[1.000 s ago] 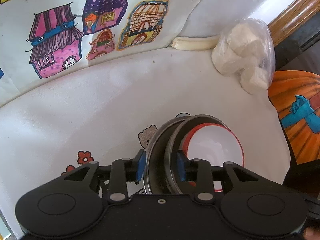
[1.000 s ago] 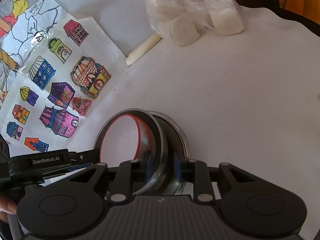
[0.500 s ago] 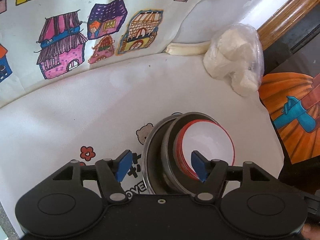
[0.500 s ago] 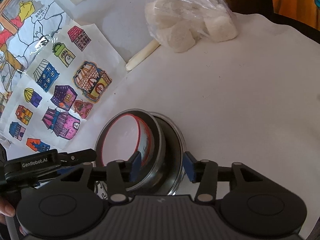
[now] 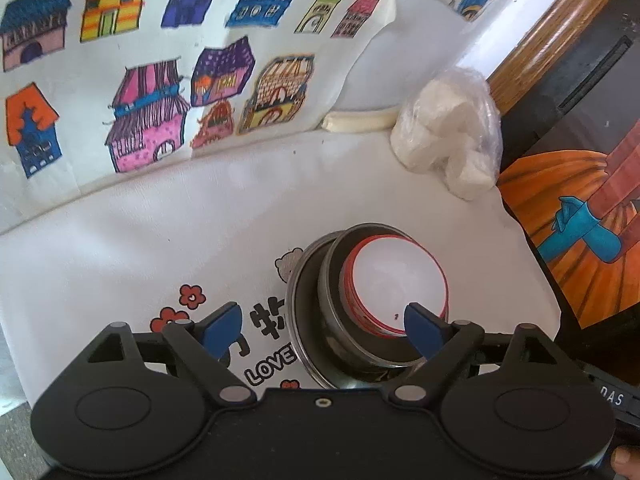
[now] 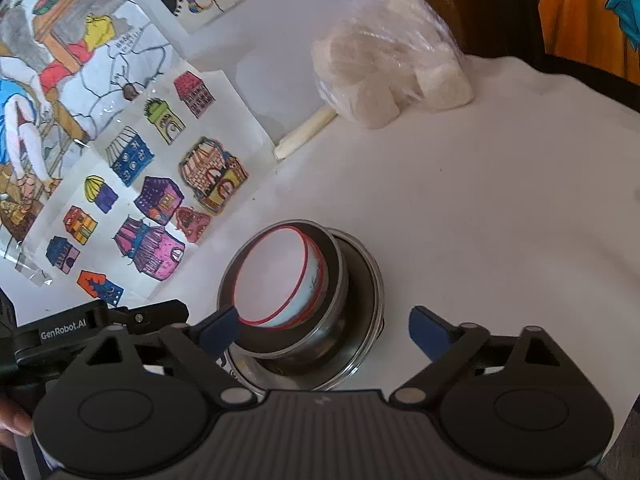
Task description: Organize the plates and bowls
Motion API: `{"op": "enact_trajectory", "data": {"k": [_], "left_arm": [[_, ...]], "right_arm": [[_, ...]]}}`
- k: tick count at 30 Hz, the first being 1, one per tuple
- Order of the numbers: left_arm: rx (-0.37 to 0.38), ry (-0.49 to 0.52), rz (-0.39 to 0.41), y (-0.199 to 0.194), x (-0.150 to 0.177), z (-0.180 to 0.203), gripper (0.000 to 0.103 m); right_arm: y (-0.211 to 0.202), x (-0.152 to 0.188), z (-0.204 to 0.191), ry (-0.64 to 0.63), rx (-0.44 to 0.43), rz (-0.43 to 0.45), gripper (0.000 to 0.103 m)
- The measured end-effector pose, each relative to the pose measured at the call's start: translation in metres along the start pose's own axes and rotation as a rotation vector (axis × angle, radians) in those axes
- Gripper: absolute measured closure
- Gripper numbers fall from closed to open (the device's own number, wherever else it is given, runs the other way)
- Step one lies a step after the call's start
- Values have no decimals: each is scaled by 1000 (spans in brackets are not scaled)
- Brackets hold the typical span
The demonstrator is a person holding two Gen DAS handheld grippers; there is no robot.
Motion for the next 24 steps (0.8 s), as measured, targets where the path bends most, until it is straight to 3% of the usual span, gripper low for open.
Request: {"op": "enact_trajectory", "data": {"k": [2,24], "left_arm": [[1,0,22,-6,1,1,3],[-73,157,350,-50,11,5,1]], "right_arm": [[-6,1,-2,-13,-5,22,2],[-41,11,-10,-169,-12,364,0]]}}
Point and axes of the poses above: each gripper's, at about its wrist camera, not at the fingertips, and y roughly the way its jaws point, z to its right, x to its underside, the point moved 4 cm from there along y, roughly the way its jaws point, and after that the axes turned 12 degrees about z, right-handed, at the moved point
